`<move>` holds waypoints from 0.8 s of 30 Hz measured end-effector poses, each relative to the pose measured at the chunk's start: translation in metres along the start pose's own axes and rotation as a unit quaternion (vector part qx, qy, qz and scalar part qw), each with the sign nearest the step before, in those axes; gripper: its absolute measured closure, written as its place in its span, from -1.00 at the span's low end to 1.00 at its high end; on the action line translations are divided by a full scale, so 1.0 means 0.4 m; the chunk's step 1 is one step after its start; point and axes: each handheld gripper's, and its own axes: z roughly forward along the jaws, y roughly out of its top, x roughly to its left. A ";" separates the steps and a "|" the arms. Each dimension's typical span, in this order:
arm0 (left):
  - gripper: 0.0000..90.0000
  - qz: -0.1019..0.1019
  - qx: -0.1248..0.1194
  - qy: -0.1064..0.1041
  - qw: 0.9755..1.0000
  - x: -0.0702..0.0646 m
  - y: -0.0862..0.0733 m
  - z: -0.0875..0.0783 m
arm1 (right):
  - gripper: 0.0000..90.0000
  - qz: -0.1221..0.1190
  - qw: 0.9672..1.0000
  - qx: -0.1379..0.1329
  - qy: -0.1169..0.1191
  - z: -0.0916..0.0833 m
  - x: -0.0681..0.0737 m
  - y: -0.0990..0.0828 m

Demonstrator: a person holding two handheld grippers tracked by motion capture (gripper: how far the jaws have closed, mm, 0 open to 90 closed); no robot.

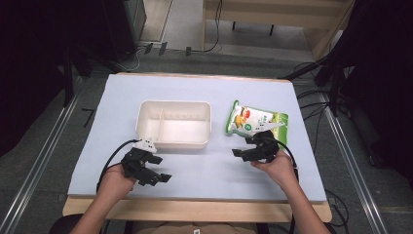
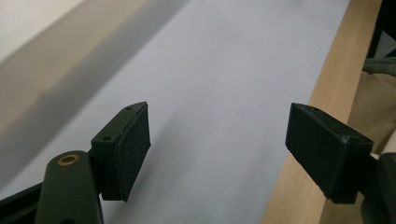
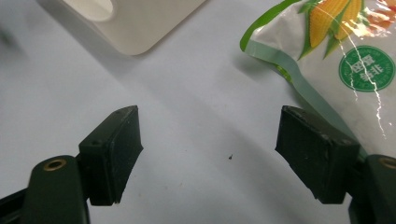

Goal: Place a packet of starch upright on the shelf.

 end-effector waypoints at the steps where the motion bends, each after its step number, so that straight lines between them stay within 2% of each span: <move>1: -0.51 0.000 0.000 0.000 1.000 0.000 0.000 0.000 | -0.45 0.000 1.000 0.000 0.000 -0.002 -0.002 0.000; 4: -0.53 0.001 -0.015 -0.005 1.000 0.001 0.001 -0.002 | -0.45 -0.005 1.000 -0.002 -0.006 -0.005 -0.004 -0.003; 9: -0.53 0.001 -0.013 -0.002 1.000 0.004 0.002 -0.004 | -0.45 -0.002 1.000 -0.002 -0.004 -0.007 -0.008 -0.005; 14: -0.53 0.000 -0.015 -0.007 1.000 0.005 0.007 -0.003 | -0.32 -0.014 1.000 -0.007 -0.009 -0.010 -0.006 -0.006; 19: -0.52 0.003 -0.024 -0.013 1.000 0.006 0.015 -0.002 | -0.19 -0.003 1.000 -0.004 -0.002 -0.014 -0.012 -0.014; 24: -0.51 0.007 -0.024 -0.016 1.000 0.007 0.019 0.000 | -0.16 -0.005 1.000 -0.003 -0.020 -0.024 -0.015 -0.018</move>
